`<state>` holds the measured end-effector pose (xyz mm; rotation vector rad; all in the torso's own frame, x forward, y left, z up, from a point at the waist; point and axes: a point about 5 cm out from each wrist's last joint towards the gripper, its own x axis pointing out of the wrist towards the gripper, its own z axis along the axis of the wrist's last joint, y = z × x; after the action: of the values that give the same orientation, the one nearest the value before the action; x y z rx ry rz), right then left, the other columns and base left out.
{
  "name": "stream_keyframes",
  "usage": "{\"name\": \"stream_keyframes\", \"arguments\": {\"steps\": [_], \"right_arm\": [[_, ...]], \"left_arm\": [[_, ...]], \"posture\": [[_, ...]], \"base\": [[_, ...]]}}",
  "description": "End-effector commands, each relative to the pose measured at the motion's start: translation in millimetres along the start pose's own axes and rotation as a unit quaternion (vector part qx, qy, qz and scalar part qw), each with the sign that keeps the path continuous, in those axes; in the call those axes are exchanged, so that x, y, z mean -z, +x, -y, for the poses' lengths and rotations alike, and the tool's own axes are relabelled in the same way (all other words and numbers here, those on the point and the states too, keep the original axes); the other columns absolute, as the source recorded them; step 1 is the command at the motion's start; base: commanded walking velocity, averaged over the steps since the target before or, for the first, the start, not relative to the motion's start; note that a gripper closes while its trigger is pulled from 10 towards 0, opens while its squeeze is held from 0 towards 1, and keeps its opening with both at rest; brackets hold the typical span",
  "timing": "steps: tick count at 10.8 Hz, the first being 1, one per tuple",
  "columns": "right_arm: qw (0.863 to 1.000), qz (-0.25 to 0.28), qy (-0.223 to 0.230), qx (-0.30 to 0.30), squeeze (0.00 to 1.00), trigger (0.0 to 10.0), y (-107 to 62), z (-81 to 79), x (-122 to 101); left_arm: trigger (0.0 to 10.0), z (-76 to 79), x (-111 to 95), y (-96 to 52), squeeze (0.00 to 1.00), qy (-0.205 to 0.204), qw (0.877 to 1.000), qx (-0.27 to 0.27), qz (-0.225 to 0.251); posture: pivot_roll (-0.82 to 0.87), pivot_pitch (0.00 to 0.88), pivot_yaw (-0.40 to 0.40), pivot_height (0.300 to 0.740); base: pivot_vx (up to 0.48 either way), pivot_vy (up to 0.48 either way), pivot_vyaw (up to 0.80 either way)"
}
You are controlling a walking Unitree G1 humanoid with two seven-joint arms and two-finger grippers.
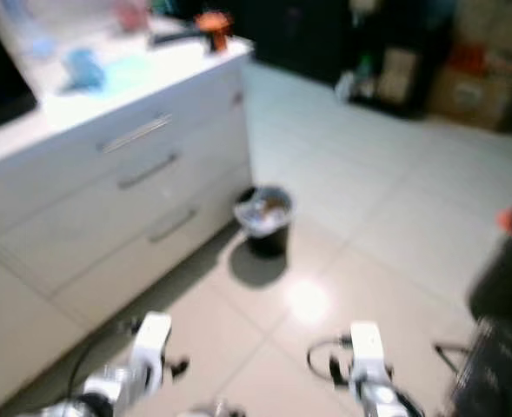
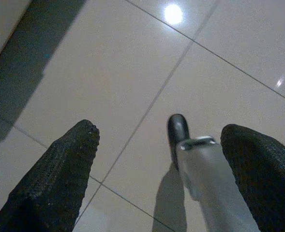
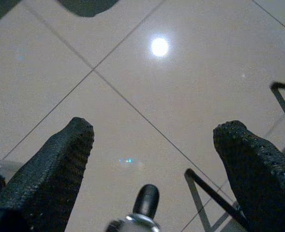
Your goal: Kitchen organization
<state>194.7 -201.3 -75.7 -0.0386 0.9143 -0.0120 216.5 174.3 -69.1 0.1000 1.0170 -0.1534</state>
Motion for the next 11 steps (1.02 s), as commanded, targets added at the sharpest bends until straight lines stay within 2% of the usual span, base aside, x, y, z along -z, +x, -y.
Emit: {"name": "stream_keyframes", "arguments": {"steps": [1, 11], "right_arm": [[1.0, -0.005, -0.005, 0.001, 0.0, 10.0, -1.0, 2.6, 3.7], [1.0, -0.003, -0.014, -0.001, 0.0, 10.0, -0.7, 1.1, 2.2]], "left_arm": [[10.0, 1.4, -3.3, 0.3, 0.0, 0.005, 1.0, 0.002, 0.003], [10.0, 0.7, -7.0, 0.3, 0.0, 0.012, 1.0, 0.003, -0.003]], "posture": [[0.05, 0.0, 0.095, 0.74], [0.05, 0.0, 0.096, 0.74]], "base": [[0.0, 0.0, 0.8], [0.0, 0.0, 0.8]]}}
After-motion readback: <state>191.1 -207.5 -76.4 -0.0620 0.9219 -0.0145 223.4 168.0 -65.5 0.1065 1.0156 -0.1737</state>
